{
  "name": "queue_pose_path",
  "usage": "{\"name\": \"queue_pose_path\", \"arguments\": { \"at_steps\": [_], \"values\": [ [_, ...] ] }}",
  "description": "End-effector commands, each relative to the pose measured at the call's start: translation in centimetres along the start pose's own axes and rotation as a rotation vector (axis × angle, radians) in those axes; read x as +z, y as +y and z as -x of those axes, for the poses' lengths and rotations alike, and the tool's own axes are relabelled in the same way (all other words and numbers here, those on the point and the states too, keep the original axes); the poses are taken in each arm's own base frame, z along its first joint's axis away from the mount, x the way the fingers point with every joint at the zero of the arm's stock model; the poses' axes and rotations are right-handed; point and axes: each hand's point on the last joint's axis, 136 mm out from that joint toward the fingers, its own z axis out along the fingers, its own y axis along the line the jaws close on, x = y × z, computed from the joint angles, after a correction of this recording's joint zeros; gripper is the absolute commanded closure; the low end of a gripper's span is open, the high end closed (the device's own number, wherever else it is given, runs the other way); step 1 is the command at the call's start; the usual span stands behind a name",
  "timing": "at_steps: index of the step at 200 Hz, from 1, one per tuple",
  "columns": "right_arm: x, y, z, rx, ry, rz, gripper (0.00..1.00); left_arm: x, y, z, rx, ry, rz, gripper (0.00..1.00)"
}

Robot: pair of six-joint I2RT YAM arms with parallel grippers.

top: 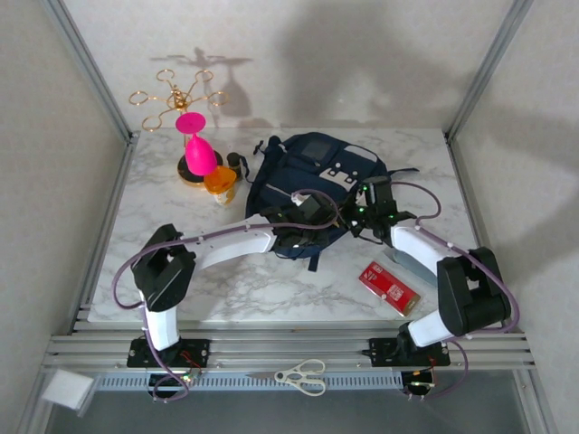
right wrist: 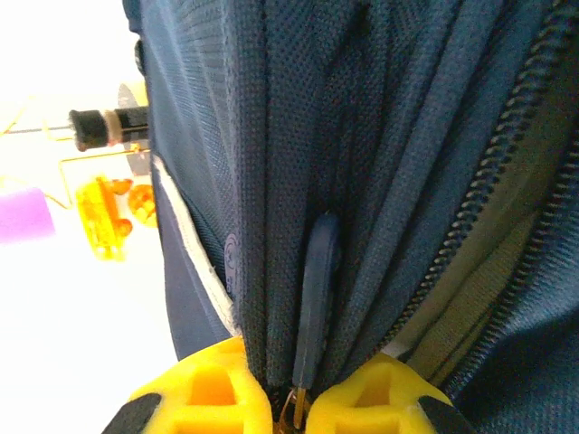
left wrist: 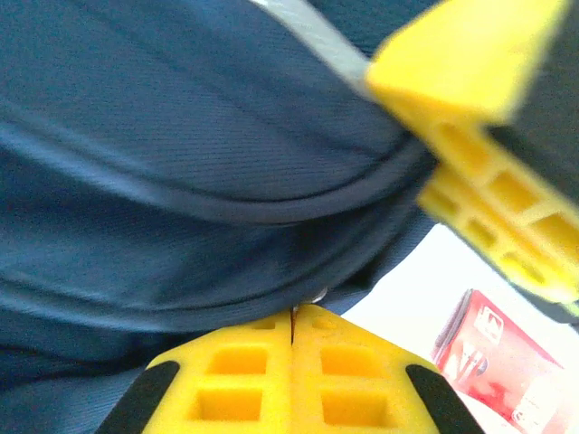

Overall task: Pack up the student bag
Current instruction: Unzip the student bag at the center of the table.

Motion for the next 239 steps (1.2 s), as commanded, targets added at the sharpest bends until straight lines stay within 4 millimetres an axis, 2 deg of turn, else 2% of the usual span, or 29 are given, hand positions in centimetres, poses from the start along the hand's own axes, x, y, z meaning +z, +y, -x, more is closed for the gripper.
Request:
{"name": "queue_pose_path", "arguments": {
  "at_steps": [1,17,33,43,55,67,84,103,123,143,163,182,204,226,239],
  "values": [
    [-4.5,1.6,3.8,-0.084,-0.084,0.056,1.00,-2.8,5.9,2.5,0.007,-0.079,0.189,1.00],
    [-6.4,1.6,5.5,-0.104,-0.066,0.081,1.00,-2.9,8.2,2.8,0.007,-0.072,0.225,1.00],
    [-8.0,0.7,7.9,-0.090,-0.090,0.071,1.00,-2.7,9.3,3.4,0.016,-0.064,0.220,1.00],
    [-8.1,1.0,8.7,-0.091,-0.100,0.092,1.00,-2.4,8.6,3.9,0.034,-0.064,0.176,1.00],
    [-7.3,1.9,8.4,-0.122,-0.095,0.075,1.00,-1.9,6.4,4.2,0.063,-0.054,0.071,1.00],
    [-6.6,2.0,7.8,-0.128,-0.091,0.049,0.89,-1.3,4.6,4.2,0.062,-0.045,-0.005,1.00],
    [-5.8,1.6,6.8,-0.090,-0.086,0.070,0.59,-0.3,2.9,4.0,0.069,-0.029,-0.063,1.00],
    [-4.7,1.3,5.2,-0.055,-0.103,0.058,0.40,0.2,1.8,3.8,0.065,-0.031,-0.106,1.00],
    [-3.4,1.3,3.1,0.010,-0.160,0.053,0.24,0.3,1.5,3.8,0.063,-0.037,-0.122,1.00],
    [-2.1,2.3,1.6,0.060,-0.224,0.080,0.19,0.2,1.8,3.8,0.063,-0.044,-0.112,1.00],
    [-0.1,3.5,0.3,0.095,-0.257,0.076,0.20,0.3,1.7,3.7,0.061,-0.043,-0.123,1.00],
    [1.1,3.7,0.5,0.121,-0.322,0.042,0.30,0.4,2.1,3.8,0.066,-0.051,-0.105,1.00],
    [1.2,3.8,1.9,0.123,-0.393,0.029,0.54,0.3,2.9,4.1,0.079,-0.065,-0.070,1.00],
    [1.7,4.2,1.9,0.071,-0.369,-0.021,0.79,0.1,4.6,4.6,0.085,-0.088,0.007,1.00],
    [1.3,4.4,2.0,0.050,-0.346,-0.029,0.91,-0.3,6.0,5.1,0.085,-0.112,0.063,1.00]
  ]
}}
